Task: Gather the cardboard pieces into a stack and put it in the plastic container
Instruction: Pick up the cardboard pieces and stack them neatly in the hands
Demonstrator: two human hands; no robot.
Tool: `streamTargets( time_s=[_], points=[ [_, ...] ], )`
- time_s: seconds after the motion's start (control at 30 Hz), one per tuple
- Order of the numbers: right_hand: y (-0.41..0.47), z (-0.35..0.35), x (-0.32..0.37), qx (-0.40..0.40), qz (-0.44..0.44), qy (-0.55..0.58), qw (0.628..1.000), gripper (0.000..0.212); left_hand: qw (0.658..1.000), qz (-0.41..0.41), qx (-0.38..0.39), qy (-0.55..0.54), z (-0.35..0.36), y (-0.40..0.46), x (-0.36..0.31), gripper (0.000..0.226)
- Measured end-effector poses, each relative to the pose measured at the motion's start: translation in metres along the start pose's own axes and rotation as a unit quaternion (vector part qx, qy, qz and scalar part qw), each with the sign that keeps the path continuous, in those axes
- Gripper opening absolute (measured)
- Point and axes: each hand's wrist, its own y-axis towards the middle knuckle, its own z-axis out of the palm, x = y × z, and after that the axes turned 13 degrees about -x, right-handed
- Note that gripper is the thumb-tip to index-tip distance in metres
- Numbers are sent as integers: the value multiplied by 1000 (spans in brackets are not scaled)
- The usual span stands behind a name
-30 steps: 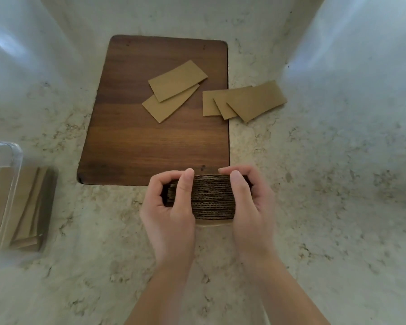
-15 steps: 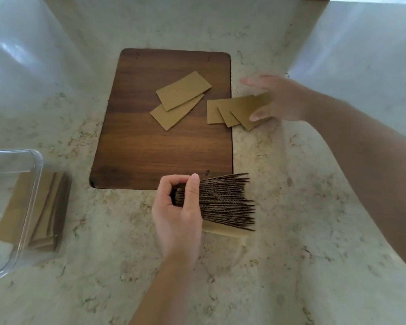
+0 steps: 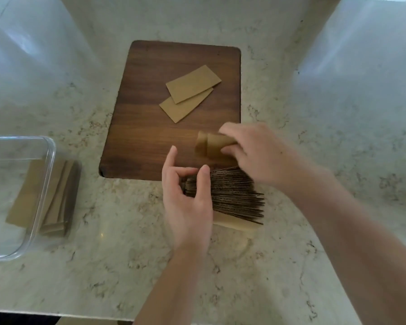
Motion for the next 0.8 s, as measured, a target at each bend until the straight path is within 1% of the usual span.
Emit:
streamTargets(
  time_s=[0.03,0.1,0.13,0.17,0.2,0.27,0.3,0.33,0.4,0.43,0.47,0.5,0.53,0.57,0.63,0.67,0.73,0.8],
  points=[
    [-10,3,11,2,-19,2,1000,8,1000,-8,12,-9,-1,0,0,25],
    [-23,6,25,2,-25,16,1000,21,999,-10,33,-32,-4,0,-2,48],
    [-25,7,30,4,-20,22,1000,28,998,-8,40,-38,-4,1,-2,55],
    [-26,7,35,13,-11,31,999,32,998,-4,45,-36,-5,1,-2,54],
    [-26,8,38,31,3,46,998,35,999,1,44,-27,-5,1,-2,49],
    [-25,6,43,52,42,117,991,38,999,1,33,-7,-5,1,-4,34],
    [-26,5,44,47,57,155,985,39,1000,-3,27,-1,-5,1,-5,26],
    [-27,4,42,25,72,176,982,39,1000,-7,24,6,-4,1,-6,18],
    [-39,3,29,-73,113,183,974,38,1000,-7,22,19,-3,1,-8,8],
    [-48,4,21,-122,156,207,958,38,1000,-4,22,22,-2,2,-9,8],
    [-59,5,16,-147,207,261,931,38,1000,-3,21,19,-2,2,-10,9],
    [-70,8,13,-150,245,331,899,40,1000,-2,19,15,-1,2,-9,11],
    [-83,12,14,-138,264,395,869,46,1000,-1,17,13,-2,2,-9,12],
    [-94,18,18,-130,265,439,849,57,1000,1,14,11,-2,2,-9,12],
    [-109,31,26,-135,253,480,829,78,1000,5,11,6,-2,1,-7,12],
    [-112,37,30,-152,249,490,821,82,1000,5,8,1,-2,1,-7,12],
    [-115,44,35,-202,249,498,805,78,1000,-2,3,-10,0,0,-7,13],
    [-112,49,41,-259,257,487,794,65,999,-17,-4,-28,0,-2,-5,14]
  ],
)
